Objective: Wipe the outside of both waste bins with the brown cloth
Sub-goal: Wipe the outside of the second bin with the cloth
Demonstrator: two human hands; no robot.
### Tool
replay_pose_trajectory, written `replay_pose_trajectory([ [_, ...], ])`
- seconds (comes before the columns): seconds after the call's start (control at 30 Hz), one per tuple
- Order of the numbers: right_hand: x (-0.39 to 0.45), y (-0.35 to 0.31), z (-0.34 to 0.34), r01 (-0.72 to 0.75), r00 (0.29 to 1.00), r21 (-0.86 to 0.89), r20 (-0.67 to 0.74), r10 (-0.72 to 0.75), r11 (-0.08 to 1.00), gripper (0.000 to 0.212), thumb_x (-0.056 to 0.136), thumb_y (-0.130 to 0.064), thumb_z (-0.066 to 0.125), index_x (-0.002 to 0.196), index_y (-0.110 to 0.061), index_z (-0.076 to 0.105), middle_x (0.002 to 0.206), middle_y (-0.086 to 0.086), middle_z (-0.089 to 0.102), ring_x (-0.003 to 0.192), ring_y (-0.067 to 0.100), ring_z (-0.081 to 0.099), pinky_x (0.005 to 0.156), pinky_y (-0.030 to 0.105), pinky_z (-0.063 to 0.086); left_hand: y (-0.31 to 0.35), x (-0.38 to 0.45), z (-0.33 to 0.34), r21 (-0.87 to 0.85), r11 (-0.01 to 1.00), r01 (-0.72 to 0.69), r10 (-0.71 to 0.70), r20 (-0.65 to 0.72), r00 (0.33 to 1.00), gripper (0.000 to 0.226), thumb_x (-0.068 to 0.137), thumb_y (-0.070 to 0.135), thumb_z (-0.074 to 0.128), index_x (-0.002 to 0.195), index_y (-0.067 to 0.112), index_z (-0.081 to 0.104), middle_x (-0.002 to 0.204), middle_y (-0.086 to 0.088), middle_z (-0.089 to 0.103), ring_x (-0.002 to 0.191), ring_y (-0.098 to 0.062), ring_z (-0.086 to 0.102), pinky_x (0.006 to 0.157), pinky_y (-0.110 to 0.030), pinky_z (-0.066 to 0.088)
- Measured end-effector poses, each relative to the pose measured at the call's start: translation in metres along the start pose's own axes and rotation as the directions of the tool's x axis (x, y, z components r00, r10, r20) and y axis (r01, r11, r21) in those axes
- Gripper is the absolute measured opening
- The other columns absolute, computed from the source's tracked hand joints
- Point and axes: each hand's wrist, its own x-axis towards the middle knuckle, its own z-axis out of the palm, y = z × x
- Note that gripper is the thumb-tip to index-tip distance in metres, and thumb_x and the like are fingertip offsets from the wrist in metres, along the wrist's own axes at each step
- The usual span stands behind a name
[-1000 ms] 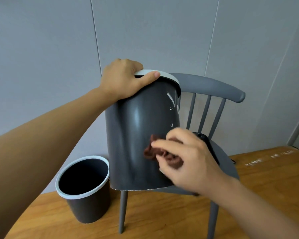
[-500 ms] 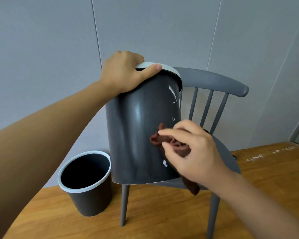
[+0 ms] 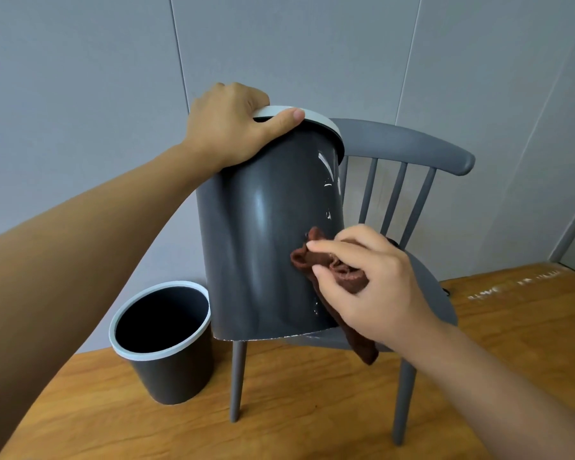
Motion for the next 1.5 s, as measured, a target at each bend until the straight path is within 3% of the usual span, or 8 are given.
replay_pose_trajectory([
  [0.17, -0.035, -0.005, -0.015, 0.103, 0.958, 0.095, 0.258, -0.124, 0.99, 0.017, 0.085, -0.017, 0.077, 0.102, -0.014, 0.08, 0.089, -0.006, 0.065, 0.083, 0.013, 0.063, 0.07, 0.032, 0.054, -0.008, 0.002, 0.002, -0.013, 0.999, 0.046, -0.046, 0.008, 0.999, 0.076, 0.081, 0.082, 0.049, 0.062, 0.011, 0.031, 0.055, -0.005, 0.032, 0.057, -0.025, 0.034, 0.052, -0.035, 0.024],
  [0.4, 0.009, 0.0, -0.007, -0.004, 1.0, 0.003, -0.007, 0.004, 1.0, 0.027, 0.091, -0.019, 0.075, 0.117, -0.013, 0.079, 0.104, -0.002, 0.071, 0.1, 0.013, 0.067, 0.086, 0.032, 0.058, -0.005, -0.002, -0.002, -0.008, 1.0, 0.02, -0.02, -0.01, 1.0, 0.076, 0.081, 0.083, 0.047, 0.063, 0.012, 0.028, 0.057, -0.007, 0.029, 0.058, -0.024, 0.031, 0.053, -0.036, 0.023],
  [0.63, -0.03, -0.014, -0.02, 0.133, 0.919, 0.072, 0.365, -0.15, 0.989, 0.008, 0.086, -0.016, 0.076, 0.093, -0.018, 0.079, 0.083, -0.011, 0.064, 0.081, 0.012, 0.058, 0.069, 0.03, 0.051, -0.006, -0.002, 0.0, -0.03, 0.999, 0.01, -0.01, 0.001, 1.0, 0.076, 0.082, 0.082, 0.048, 0.063, 0.012, 0.027, 0.058, -0.007, 0.029, 0.057, -0.022, 0.029, 0.052, -0.036, 0.02],
  [0.8, -0.005, -0.007, -0.018, 0.034, 0.999, 0.021, 0.012, -0.034, 0.999, 0.021, 0.089, -0.015, 0.075, 0.108, -0.012, 0.081, 0.098, -0.003, 0.072, 0.094, 0.014, 0.067, 0.081, 0.03, 0.057, -0.002, -0.002, -0.001, -0.032, 0.999, -0.014, 0.014, -0.004, 1.0, 0.076, 0.083, 0.081, 0.048, 0.063, 0.012, 0.026, 0.057, -0.007, 0.029, 0.057, -0.022, 0.029, 0.052, -0.036, 0.02],
  [0.87, -0.001, -0.005, -0.009, -0.004, 1.0, -0.023, -0.014, 0.004, 1.0, 0.026, 0.089, -0.015, 0.076, 0.115, -0.012, 0.08, 0.101, -0.002, 0.07, 0.096, 0.016, 0.065, 0.083, 0.032, 0.057, -0.001, -0.002, 0.0, -0.016, 1.0, -0.01, 0.01, -0.006, 1.0, 0.077, 0.083, 0.081, 0.047, 0.063, 0.01, 0.028, 0.058, -0.009, 0.032, 0.057, -0.023, 0.031, 0.051, -0.036, 0.021],
  [1.1, -0.036, -0.014, -0.019, 0.112, 0.931, 0.089, 0.338, -0.136, 0.99, 0.011, 0.087, -0.016, 0.075, 0.096, -0.019, 0.081, 0.085, -0.011, 0.064, 0.084, 0.012, 0.059, 0.069, 0.03, 0.053, -0.006, -0.001, 0.0, -0.042, 0.999, 0.006, -0.006, 0.002, 1.0, 0.076, 0.083, 0.081, 0.049, 0.063, 0.011, 0.026, 0.057, -0.007, 0.028, 0.058, -0.023, 0.029, 0.052, -0.036, 0.021],
  [1.37, 0.018, 0.0, -0.013, -0.033, 0.987, 0.048, -0.155, 0.04, 0.998, 0.023, 0.093, -0.017, 0.073, 0.115, -0.011, 0.08, 0.102, 0.002, 0.069, 0.095, 0.019, 0.069, 0.081, 0.034, 0.059, -0.001, -0.003, -0.002, -0.033, 0.999, 0.008, -0.008, -0.004, 1.0, 0.076, 0.081, 0.082, 0.048, 0.062, 0.012, 0.026, 0.056, -0.007, 0.03, 0.057, -0.023, 0.03, 0.052, -0.036, 0.022],
  [1.5, 0.025, 0.002, 0.008, -0.041, 0.994, -0.067, -0.103, 0.034, 0.997, 0.036, 0.097, -0.032, 0.066, 0.13, -0.019, 0.073, 0.117, -0.001, 0.058, 0.11, 0.024, 0.056, 0.098, 0.029, 0.047, 0.003, -0.003, -0.002, -0.037, 0.999, -0.004, 0.004, -0.005, 1.0, 0.076, 0.082, 0.082, 0.049, 0.062, 0.012, 0.025, 0.056, -0.006, 0.028, 0.057, -0.023, 0.028, 0.053, -0.037, 0.021],
])
